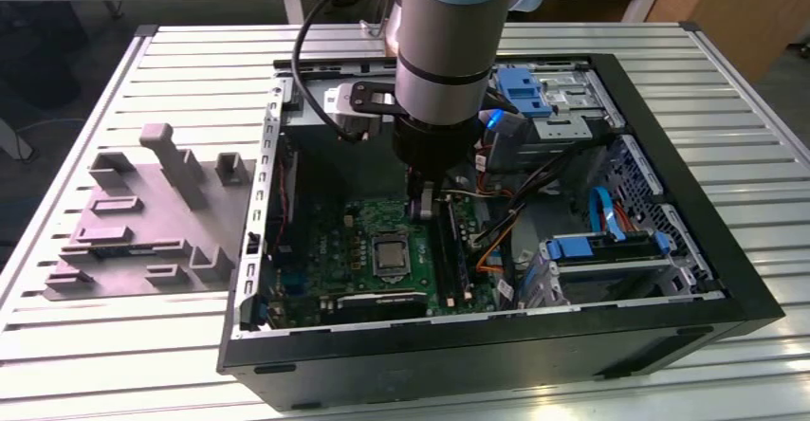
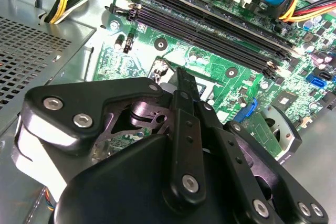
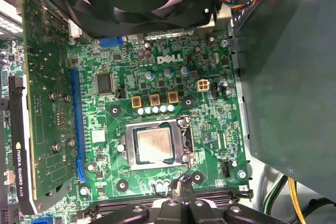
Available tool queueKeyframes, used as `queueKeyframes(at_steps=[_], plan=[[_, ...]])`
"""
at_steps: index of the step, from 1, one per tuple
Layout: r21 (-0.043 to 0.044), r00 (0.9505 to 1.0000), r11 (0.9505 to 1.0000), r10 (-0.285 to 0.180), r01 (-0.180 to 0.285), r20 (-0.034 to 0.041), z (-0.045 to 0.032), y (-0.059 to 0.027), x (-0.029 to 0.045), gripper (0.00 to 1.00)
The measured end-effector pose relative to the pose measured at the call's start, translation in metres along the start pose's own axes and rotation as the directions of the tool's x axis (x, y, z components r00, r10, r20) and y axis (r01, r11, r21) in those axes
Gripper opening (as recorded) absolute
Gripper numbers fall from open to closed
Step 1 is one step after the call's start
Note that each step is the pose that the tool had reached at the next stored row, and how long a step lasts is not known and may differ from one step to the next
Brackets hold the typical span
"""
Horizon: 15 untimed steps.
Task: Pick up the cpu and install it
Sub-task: 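Install the first cpu locking lever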
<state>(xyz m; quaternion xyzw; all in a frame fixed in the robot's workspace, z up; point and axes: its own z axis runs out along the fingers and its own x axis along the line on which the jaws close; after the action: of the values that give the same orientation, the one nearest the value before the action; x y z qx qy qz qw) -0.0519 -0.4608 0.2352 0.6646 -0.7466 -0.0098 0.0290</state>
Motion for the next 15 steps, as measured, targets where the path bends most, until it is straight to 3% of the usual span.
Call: queueKeyframes(at_steps=[15], plan=[[0.0008, 0.9996, 0.9996, -0.027, 0.027, -0.0014, 0.0000, 0.0000, 0.0000, 0.11]])
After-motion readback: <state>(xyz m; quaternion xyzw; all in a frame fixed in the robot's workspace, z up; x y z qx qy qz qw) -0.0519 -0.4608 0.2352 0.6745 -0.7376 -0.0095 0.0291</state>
